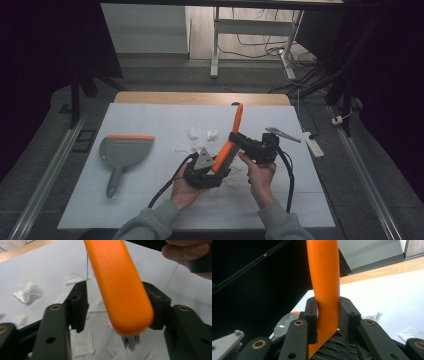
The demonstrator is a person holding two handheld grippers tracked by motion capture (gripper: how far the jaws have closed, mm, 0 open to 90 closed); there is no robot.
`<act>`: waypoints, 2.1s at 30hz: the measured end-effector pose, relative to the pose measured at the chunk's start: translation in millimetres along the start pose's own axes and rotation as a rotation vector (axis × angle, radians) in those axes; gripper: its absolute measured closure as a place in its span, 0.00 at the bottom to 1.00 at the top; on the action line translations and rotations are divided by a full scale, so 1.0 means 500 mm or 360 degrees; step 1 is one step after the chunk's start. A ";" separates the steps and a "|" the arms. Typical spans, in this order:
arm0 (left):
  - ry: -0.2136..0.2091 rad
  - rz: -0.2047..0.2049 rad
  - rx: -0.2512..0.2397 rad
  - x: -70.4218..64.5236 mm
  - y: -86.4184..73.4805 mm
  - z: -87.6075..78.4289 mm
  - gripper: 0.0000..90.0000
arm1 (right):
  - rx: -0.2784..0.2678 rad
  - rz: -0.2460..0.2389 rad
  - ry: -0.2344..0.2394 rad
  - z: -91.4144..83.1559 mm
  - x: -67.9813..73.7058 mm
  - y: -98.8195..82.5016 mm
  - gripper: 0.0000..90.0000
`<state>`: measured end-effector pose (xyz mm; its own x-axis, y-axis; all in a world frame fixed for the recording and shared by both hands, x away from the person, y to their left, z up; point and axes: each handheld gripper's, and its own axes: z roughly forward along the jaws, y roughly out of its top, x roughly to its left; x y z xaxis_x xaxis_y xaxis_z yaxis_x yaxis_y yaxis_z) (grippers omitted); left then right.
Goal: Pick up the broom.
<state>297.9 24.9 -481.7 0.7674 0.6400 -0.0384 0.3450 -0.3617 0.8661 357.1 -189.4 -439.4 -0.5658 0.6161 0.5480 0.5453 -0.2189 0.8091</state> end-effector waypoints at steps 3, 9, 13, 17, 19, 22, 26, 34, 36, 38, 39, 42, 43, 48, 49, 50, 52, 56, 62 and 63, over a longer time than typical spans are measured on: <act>0.0018 -0.0011 -0.0022 0.002 -0.001 0.002 0.61 | -0.0011 0.0011 -0.0003 0.001 0.002 -0.004 0.79; 0.0033 -0.0035 -0.0004 0.013 -0.004 0.003 0.82 | -0.0017 0.0024 0.0008 0.005 0.008 -0.012 0.79; 0.0020 -0.0094 0.0007 0.034 -0.006 -0.004 0.88 | -0.0021 0.0016 0.0009 0.005 0.011 -0.015 0.79; 0.0009 -0.0109 0.0010 0.043 -0.006 -0.009 0.89 | -0.0023 -0.0008 0.0018 0.007 0.015 -0.015 0.78; 0.0018 -0.0090 0.0023 0.046 -0.006 -0.012 0.89 | -0.0027 -0.0024 0.0024 0.008 0.016 -0.014 0.78; 0.0006 -0.0086 0.0045 0.053 -0.006 -0.016 0.89 | 0.0007 -0.0072 0.0003 0.011 0.018 -0.011 0.75; -0.0001 -0.0089 0.0082 0.066 -0.005 -0.025 0.89 | 0.0065 -0.0230 -0.0057 0.009 0.023 -0.005 0.58; -0.0006 -0.0066 0.0180 0.104 -0.002 -0.069 0.89 | 0.0202 -0.0464 -0.0035 -0.018 0.014 0.013 0.47; -0.0011 -0.0040 0.0215 0.108 0.000 -0.076 0.89 | 0.0266 -0.0533 -0.0024 -0.022 0.014 0.018 0.46; -0.0023 -0.0016 0.0236 0.110 0.002 -0.083 0.89 | 0.0317 -0.0615 -0.0041 -0.025 0.017 0.020 0.46; -0.0028 -0.0009 0.0243 0.110 0.003 -0.086 0.89 | 0.0337 -0.0650 -0.0041 -0.026 0.018 0.020 0.46; -0.0054 0.0014 0.0280 0.113 0.007 -0.091 0.89 | 0.0384 -0.0708 -0.0025 -0.030 0.018 0.020 0.45; -0.0060 0.0021 0.0289 0.114 0.006 -0.092 0.89 | 0.0396 -0.0725 -0.0019 -0.031 0.018 0.020 0.45; -0.0086 0.0053 0.0361 0.119 0.004 -0.091 0.89 | 0.0457 -0.0819 -0.0011 -0.039 0.025 0.020 0.44; -0.0089 0.0059 0.0374 0.120 0.004 -0.091 0.89 | 0.0469 -0.0837 -0.0008 -0.040 0.027 0.021 0.44; -0.0092 0.0067 0.0387 0.120 0.004 -0.091 0.89 | 0.0478 -0.0855 -0.0009 -0.042 0.030 0.021 0.44; -0.0092 0.0071 0.0396 0.120 0.004 -0.091 0.89 | 0.0496 -0.0888 -0.0012 -0.045 0.034 0.021 0.44; -0.0091 0.0104 0.0431 0.120 0.005 -0.093 0.89 | 0.0518 -0.0938 -0.0002 -0.050 0.044 0.023 0.44; -0.0109 0.0146 0.0482 0.118 0.010 -0.096 0.89 | 0.0587 -0.1038 0.0027 -0.051 0.072 0.022 0.44; -0.0113 0.0150 0.0491 0.116 0.010 -0.095 0.89 | 0.0599 -0.1054 0.0035 -0.050 0.076 0.021 0.44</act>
<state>318.5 92.5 -455.9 0.8359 0.5487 -0.0092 0.4094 -0.6124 0.6763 325.6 -187.3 -404.7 -0.8583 0.5128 -0.0191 0.2596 0.4661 0.8458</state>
